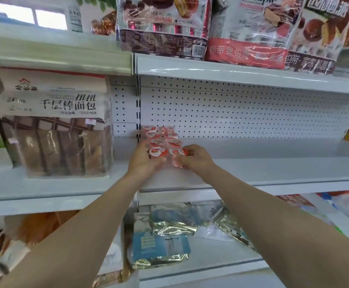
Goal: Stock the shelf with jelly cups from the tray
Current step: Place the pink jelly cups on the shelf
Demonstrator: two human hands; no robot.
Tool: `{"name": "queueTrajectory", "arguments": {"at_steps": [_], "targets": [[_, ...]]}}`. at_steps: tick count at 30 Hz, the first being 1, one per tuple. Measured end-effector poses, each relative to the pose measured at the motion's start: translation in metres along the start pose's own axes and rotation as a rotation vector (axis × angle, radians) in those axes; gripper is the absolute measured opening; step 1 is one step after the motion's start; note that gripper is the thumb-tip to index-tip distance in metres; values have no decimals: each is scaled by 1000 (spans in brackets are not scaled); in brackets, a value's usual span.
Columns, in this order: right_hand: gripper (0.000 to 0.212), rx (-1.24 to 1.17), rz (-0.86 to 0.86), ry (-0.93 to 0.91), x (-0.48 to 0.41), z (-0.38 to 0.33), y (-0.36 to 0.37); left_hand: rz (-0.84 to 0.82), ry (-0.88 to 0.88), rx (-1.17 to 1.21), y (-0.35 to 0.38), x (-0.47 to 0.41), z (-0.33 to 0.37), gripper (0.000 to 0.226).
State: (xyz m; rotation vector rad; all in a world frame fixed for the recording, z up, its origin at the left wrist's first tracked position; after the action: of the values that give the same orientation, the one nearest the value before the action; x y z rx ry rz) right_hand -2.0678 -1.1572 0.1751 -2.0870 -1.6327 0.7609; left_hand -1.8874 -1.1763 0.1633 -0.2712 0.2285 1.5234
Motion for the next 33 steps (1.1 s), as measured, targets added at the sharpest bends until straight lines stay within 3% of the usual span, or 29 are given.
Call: {"name": "queueTrajectory", "arguments": {"at_steps": [5, 10, 16, 23, 33], "targets": [[40, 65, -1, -2, 2, 3, -5, 15, -26, -50, -2, 2, 1, 61], [74, 226, -11, -41, 18, -3, -26, 73, 0, -148, 0, 12, 23, 71], [77, 566, 69, -139, 47, 4, -90, 106, 139, -417, 32, 44, 73, 68], [70, 756, 220, -145, 108, 40, -207, -21, 161, -503, 134, 95, 119, 74], [61, 799, 397, 60, 226, 155, -386, -252, 218, -406, 345, 195, 158, 59]]}}
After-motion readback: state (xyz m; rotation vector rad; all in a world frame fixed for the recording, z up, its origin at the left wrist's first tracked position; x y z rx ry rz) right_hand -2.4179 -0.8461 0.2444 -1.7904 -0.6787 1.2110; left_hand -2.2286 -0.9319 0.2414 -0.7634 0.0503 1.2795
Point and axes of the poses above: each hand's wrist, its own x-axis away from the middle knuckle, its own y-axis out of the palm, z = x × y, the point moved 3 cm from there along -x, towards the middle knuckle, and after that the axes turned 14 degrees about x, right-handed, at the moved point
